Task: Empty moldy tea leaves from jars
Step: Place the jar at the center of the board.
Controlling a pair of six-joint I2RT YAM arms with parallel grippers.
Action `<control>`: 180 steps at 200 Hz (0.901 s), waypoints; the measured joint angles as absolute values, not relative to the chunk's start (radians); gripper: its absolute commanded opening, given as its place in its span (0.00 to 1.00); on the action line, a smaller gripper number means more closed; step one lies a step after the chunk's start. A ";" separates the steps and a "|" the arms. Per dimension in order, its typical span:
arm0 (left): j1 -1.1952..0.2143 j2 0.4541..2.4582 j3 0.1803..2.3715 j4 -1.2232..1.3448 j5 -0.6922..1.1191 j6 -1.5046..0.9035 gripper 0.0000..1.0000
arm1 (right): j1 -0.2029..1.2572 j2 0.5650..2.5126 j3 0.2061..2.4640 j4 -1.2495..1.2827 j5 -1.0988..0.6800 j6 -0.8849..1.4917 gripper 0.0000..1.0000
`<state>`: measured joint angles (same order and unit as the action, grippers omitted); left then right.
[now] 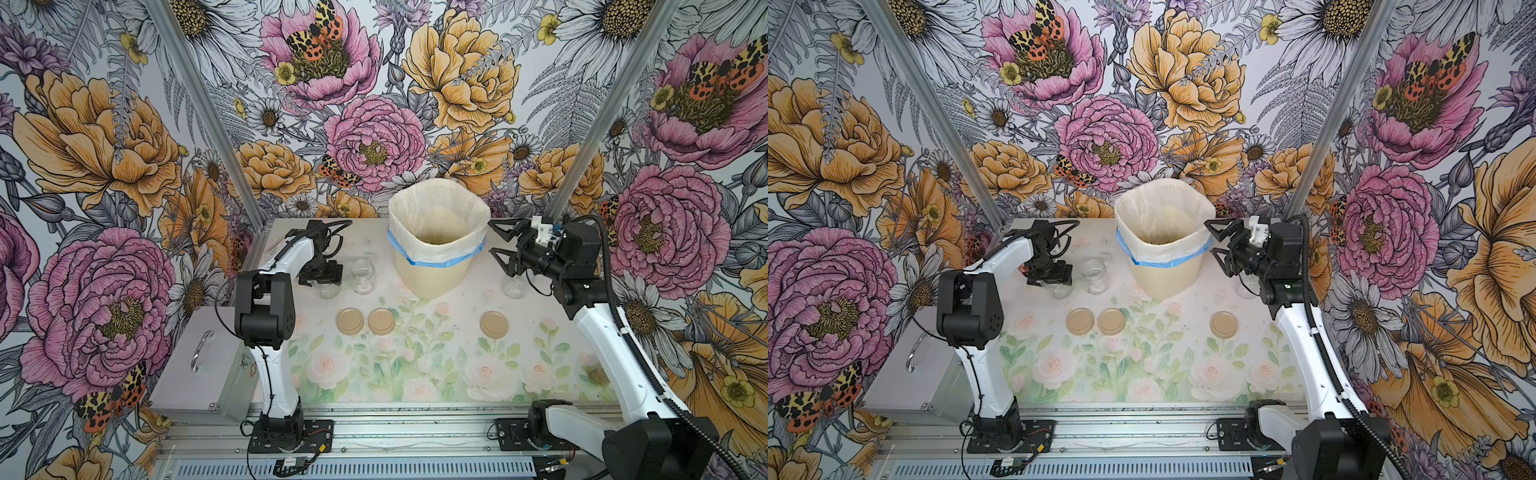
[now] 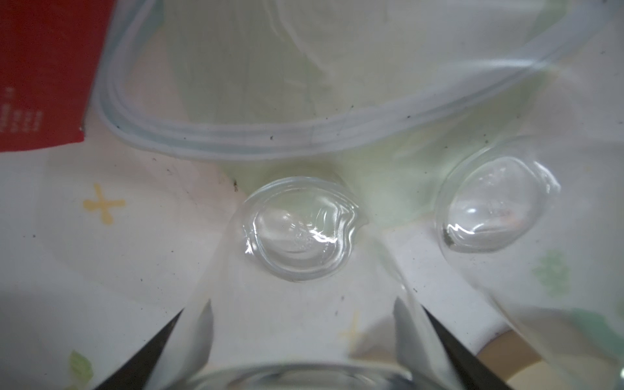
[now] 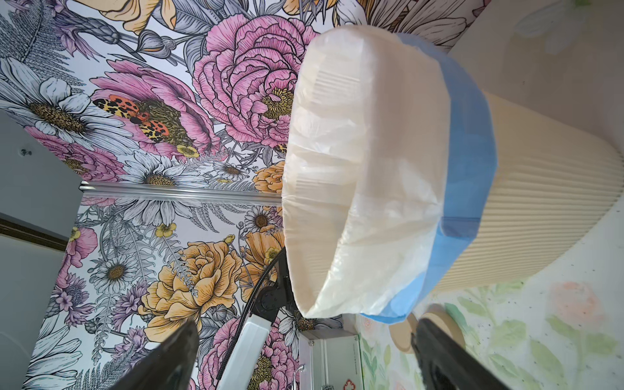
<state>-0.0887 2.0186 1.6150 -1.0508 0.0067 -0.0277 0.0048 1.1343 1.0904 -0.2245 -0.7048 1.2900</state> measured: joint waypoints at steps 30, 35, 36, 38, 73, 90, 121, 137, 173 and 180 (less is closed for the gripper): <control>-0.089 2.024 1.623 -1.051 0.006 -0.028 0.87 | 0.005 1.096 1.082 -0.240 -0.704 1.292 1.00; -0.089 2.025 1.623 -1.051 0.006 -0.028 0.90 | 0.005 1.090 1.082 -0.246 -0.704 1.292 1.00; -0.089 2.025 1.623 -1.051 0.006 -0.028 0.91 | 0.005 1.087 1.082 -0.248 -0.704 1.291 1.00; -0.089 2.025 1.623 -1.051 0.006 -0.028 0.92 | 0.005 1.085 1.082 -0.251 -0.704 1.291 1.00; -0.089 2.025 1.623 -1.044 -0.010 -0.039 0.99 | 0.003 1.066 1.085 -0.308 -0.688 1.240 1.00; -0.089 1.998 1.607 -1.008 -0.030 -0.054 0.99 | 0.000 1.066 1.097 -0.352 -0.652 1.188 1.00; -0.090 1.801 1.511 -0.896 -0.056 -0.081 0.99 | -0.001 1.021 1.118 -0.426 -0.482 1.034 1.00; -0.095 1.616 1.424 -0.783 -0.064 -0.094 0.99 | -0.001 0.968 1.117 -0.446 -0.349 0.929 1.00; -0.104 1.188 1.100 -0.403 -0.036 -0.101 0.99 | 0.006 0.830 1.045 -0.391 -0.091 0.635 1.00; -0.108 1.132 1.027 -0.326 -0.034 -0.094 0.99 | 0.010 0.798 1.004 -0.374 -0.054 0.571 1.00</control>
